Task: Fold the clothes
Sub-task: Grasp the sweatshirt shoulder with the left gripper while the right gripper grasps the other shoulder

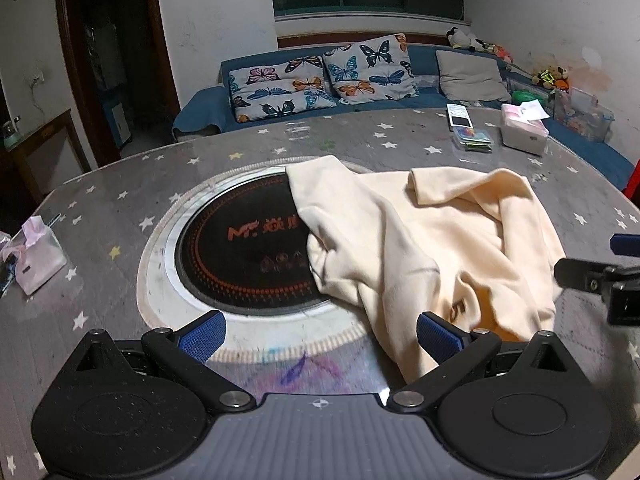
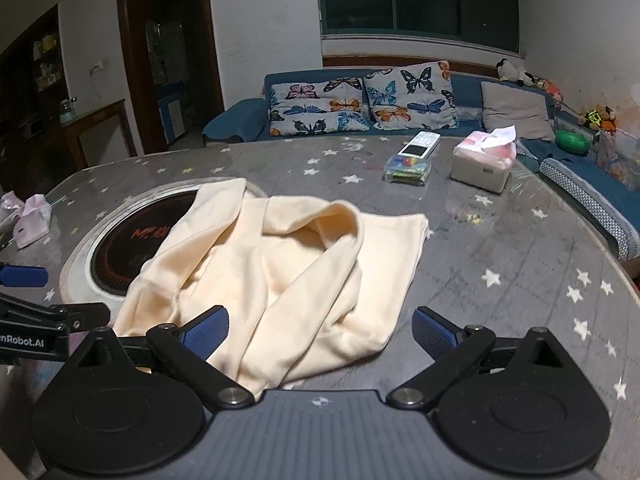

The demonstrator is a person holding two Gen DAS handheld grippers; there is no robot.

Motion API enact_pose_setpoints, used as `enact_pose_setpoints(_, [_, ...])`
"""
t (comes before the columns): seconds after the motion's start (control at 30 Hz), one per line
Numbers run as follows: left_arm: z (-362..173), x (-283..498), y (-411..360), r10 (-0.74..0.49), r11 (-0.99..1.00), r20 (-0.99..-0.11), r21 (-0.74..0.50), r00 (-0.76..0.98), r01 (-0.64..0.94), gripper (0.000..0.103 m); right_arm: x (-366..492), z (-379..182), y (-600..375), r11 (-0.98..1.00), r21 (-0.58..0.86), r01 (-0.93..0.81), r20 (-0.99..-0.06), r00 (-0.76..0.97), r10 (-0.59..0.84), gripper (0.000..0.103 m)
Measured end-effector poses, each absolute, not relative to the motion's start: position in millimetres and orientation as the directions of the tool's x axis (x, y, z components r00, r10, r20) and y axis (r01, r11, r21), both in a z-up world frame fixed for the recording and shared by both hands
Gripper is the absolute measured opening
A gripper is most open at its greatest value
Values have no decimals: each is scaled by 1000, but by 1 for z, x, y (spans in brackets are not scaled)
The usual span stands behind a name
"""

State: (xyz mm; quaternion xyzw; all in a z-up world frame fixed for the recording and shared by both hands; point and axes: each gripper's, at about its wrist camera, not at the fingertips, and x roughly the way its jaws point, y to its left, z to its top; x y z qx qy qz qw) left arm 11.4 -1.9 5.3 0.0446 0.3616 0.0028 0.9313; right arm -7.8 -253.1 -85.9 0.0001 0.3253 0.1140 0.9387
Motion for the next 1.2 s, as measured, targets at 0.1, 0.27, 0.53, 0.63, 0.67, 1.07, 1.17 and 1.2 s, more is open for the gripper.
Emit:
enact_pose_setpoints(0.1, [6,21,-2,45,995,-675,93,737,24,103,7,-83,-255,975,64,-214,-613,762,207,96])
enact_pose_setpoints(0.27, [8,40,0,52,996,-678,93,733,15,103,34,-81,-258,976,48,-210,-622,758,194,90])
enact_pose_setpoints(0.53, [15,70,4,50,997,-681,75,731,2,103,83,-84,-253,974,30,-227,-638,745,193,79])
enact_pose_setpoints(0.63, [17,83,2,49,997,-679,81,732,8,103,101,-90,-250,973,36,-230,-654,730,197,70])
enact_pose_setpoints(0.67, [18,88,1,50,996,-678,84,733,11,103,107,-93,-249,972,38,-232,-660,724,199,68])
enact_pose_setpoints(1.07, [10,158,-8,8,999,-689,34,724,21,103,133,-113,-259,965,117,-235,-672,697,251,17])
enact_pose_setpoints(1.17, [4,183,-7,12,1000,-700,18,714,2,102,131,-110,-265,963,136,-233,-656,708,263,11])
enact_pose_setpoints(1.2, [1,192,-7,15,1000,-704,15,710,-7,102,131,-110,-266,963,136,-234,-654,709,265,11])
